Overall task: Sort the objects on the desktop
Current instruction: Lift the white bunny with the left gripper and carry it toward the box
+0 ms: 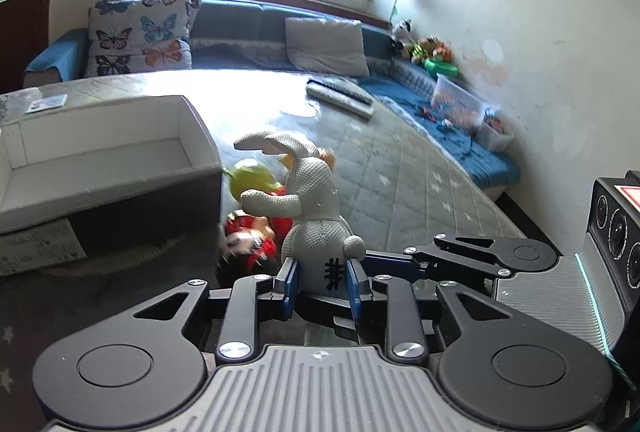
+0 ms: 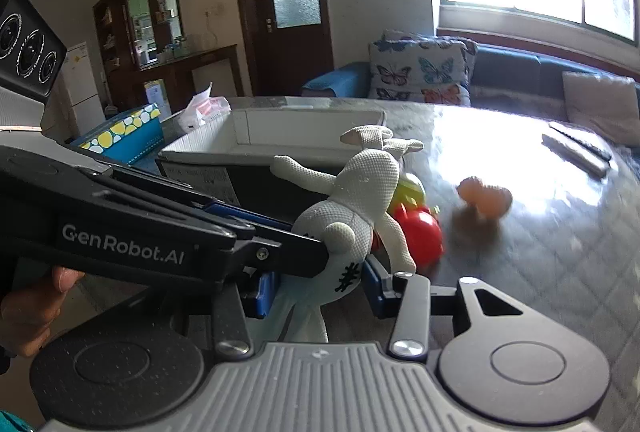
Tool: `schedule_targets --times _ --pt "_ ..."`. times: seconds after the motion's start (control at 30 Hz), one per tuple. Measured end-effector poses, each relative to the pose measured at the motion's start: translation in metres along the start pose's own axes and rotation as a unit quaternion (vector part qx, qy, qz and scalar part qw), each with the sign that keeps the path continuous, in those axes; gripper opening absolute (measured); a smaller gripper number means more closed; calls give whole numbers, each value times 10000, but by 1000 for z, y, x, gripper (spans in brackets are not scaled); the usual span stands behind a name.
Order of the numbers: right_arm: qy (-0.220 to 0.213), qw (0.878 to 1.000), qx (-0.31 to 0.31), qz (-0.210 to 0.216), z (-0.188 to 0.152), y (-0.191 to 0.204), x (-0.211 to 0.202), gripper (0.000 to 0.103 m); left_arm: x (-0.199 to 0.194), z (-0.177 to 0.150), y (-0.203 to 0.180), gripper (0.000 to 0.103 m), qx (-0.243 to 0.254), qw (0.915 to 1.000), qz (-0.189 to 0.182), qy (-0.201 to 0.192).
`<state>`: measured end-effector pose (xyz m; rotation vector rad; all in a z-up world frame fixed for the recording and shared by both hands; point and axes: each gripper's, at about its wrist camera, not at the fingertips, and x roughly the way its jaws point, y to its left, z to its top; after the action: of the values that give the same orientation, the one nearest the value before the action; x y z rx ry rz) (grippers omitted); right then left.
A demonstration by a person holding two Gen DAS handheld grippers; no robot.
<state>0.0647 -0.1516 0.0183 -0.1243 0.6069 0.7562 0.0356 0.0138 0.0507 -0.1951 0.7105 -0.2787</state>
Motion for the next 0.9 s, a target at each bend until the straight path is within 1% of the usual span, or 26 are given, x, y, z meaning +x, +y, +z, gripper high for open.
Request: schedule_targets --times 0.23,0.33,0.57,0.77,0.9 --pt "-157 9992 -349 129 43 8 18 44 -12 37 28 28 -165 9989 194 -398" --pt "-312 9981 -479 208 72 13 31 44 -18 57 42 28 -188 9975 307 -609" --pt "-606 9950 -742 271 132 29 62 44 -31 104 76 28 -41 9925 663 -1029" --pt "-614 9945 -745 411 168 39 103 44 -29 130 120 28 -143 9896 898 -1115" --pt "-407 9955 -703 496 175 40 138 44 -16 132 148 28 -230 9898 1040 -946"
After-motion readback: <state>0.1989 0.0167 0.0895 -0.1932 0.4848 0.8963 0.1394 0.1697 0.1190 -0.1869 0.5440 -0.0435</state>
